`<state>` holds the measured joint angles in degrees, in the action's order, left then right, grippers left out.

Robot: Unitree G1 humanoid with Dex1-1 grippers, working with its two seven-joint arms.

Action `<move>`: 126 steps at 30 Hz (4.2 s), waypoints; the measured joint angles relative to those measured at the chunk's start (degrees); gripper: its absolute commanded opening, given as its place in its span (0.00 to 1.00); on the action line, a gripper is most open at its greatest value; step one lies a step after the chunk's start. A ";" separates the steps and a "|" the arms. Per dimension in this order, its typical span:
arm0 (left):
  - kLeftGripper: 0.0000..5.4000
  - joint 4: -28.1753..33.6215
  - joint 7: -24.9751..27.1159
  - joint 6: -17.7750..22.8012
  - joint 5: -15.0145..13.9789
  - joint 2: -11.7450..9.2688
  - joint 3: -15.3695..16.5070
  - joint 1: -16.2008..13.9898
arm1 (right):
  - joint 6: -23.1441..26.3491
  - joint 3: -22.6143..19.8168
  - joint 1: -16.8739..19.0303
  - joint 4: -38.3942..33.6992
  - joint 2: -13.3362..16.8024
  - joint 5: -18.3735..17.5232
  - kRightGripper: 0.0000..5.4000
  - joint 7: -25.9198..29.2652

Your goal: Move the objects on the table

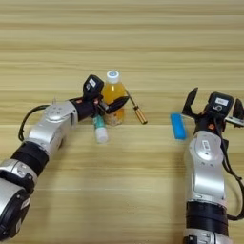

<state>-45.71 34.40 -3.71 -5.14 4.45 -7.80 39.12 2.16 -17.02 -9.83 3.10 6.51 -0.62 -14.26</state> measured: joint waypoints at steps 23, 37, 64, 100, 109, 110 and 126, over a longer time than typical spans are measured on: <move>0.64 27.15 -13.18 12.30 -4.74 -11.72 14.35 -2.84 | 0.06 0.32 0.13 -0.14 -0.18 0.04 1.00 -0.27; 0.64 30.86 -14.60 18.82 -2.40 -19.97 14.70 -15.70 | 0.06 0.26 -0.03 0.15 -0.18 0.04 1.00 -0.25; 0.71 28.13 -15.14 15.60 -1.51 -20.75 12.72 -16.92 | 0.04 0.14 -0.05 1.10 0.04 0.02 1.00 -0.20; 1.00 28.66 -14.99 8.64 -6.55 -18.41 16.22 -15.67 | -0.01 0.16 -0.05 1.25 0.14 0.03 1.00 0.01; 1.00 28.80 -16.02 3.35 -6.02 -18.68 16.61 -15.05 | -0.06 0.15 -0.05 1.38 0.17 0.03 1.00 0.24; 1.00 28.80 -15.86 3.35 -6.33 -18.68 16.66 -14.85 | -0.06 0.15 -0.05 1.38 0.17 0.02 1.00 0.26; 1.00 27.71 -18.11 -1.31 -10.81 -19.38 23.42 -10.41 | -0.13 0.37 -0.05 1.63 0.19 0.14 1.00 0.41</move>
<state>-17.99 16.30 -5.01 -15.95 -14.93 15.62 28.70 2.03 -16.64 -9.88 4.72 6.69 -0.48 -13.85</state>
